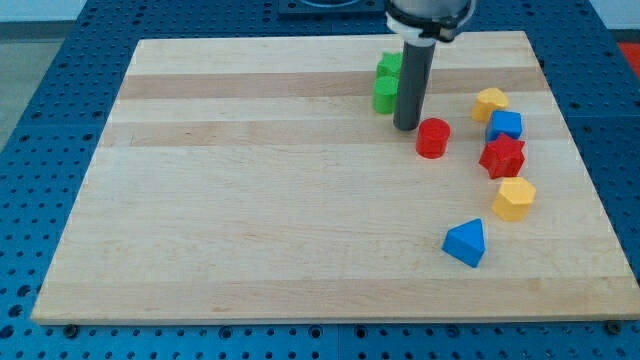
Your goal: Place red circle vertically below green circle
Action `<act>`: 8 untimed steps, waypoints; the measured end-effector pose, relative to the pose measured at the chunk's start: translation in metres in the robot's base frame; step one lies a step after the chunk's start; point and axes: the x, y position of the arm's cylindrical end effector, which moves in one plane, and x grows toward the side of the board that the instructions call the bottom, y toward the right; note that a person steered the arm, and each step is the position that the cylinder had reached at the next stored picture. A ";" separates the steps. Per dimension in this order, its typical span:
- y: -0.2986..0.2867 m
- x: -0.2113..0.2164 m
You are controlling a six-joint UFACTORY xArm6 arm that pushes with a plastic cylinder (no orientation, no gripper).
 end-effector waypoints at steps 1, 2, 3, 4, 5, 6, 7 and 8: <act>0.037 -0.030; 0.064 -0.013; 0.068 0.035; 0.068 0.035; 0.059 0.044; 0.068 0.012; 0.064 0.004; 0.042 0.039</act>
